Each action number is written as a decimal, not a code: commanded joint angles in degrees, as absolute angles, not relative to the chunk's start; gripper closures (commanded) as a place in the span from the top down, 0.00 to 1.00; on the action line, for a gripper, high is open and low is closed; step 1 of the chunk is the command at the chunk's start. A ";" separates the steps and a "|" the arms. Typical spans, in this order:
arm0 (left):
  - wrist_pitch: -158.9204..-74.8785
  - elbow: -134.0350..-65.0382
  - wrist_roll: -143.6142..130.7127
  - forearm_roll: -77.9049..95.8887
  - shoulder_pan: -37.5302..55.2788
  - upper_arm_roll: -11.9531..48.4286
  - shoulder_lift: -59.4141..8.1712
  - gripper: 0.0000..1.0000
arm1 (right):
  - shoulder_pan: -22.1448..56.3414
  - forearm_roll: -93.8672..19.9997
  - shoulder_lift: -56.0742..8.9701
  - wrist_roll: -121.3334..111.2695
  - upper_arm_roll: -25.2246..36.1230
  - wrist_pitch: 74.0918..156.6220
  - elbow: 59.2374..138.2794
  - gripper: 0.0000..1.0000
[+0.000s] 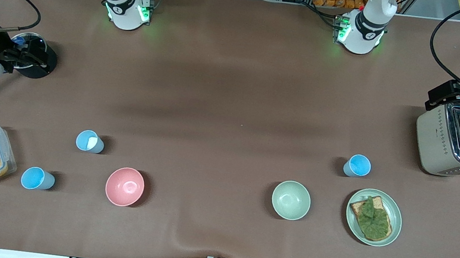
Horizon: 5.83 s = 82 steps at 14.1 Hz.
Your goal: Stack blue cups with both arms
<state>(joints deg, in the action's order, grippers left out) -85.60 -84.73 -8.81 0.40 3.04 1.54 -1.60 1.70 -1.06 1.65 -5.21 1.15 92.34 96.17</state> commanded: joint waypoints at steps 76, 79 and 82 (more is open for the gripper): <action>-128.85 -108.45 -14.41 6.93 1.67 4.74 -23.39 0.00 | 40.69 -15.82 -38.94 51.77 -0.26 126.30 88.86 1.00; -128.85 -109.69 -17.56 8.00 1.84 8.25 -20.31 0.00 | 39.73 -15.64 -37.71 51.33 0.09 124.55 87.20 1.00; -128.85 -109.69 -22.66 8.00 2.28 12.99 -18.81 0.00 | 35.44 -15.56 -35.96 49.49 0.26 115.09 82.46 1.00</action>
